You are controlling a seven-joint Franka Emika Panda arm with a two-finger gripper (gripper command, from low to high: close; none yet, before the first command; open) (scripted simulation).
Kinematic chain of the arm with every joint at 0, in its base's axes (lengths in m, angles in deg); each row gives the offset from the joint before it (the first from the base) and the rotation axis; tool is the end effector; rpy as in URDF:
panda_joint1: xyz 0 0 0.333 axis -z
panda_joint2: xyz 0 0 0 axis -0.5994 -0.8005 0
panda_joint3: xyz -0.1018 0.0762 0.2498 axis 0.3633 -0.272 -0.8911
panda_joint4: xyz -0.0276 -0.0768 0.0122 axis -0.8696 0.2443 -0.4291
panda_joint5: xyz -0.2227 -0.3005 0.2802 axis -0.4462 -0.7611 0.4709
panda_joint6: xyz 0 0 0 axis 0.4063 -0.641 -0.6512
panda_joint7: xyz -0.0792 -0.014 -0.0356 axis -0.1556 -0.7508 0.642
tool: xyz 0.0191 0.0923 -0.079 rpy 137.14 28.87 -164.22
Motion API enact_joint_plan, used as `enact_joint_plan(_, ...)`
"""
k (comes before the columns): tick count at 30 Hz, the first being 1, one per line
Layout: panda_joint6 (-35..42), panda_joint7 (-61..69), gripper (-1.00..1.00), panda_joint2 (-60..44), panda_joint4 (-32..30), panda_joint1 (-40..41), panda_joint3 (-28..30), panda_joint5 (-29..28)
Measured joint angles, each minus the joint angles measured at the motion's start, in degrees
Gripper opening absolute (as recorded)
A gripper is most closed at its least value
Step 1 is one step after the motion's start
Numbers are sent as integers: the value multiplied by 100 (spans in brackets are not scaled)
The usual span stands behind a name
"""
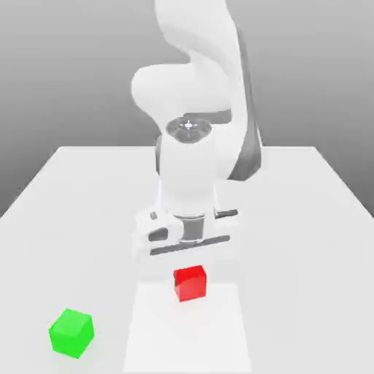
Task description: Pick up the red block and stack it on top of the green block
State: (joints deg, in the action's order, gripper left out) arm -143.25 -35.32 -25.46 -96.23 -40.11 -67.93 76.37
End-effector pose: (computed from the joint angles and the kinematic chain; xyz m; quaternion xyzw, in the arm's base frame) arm 0.3786 0.0020 0.0777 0.9710 -0.2389 -0.0002 0.0001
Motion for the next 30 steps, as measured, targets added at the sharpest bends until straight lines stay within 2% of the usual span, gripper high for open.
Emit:
enact_joint_plan(9, 666, -2108, -100, -192, 863, 656, 424, -107)
enact_joint_plan(20, 1346, -4608, -100, -740, 2078, 1402, 933, 266)
enact_joint_plan(25, 619, -4527, -100, -1643, 2229, 1576, 756, 716)
enact_joint_plan(26, 518, -4492, 100, -1752, 2236, 1605, 718, 768)
enact_joint_plan(30, 518, -4492, 100, -1752, 2236, 1605, 718, 768)
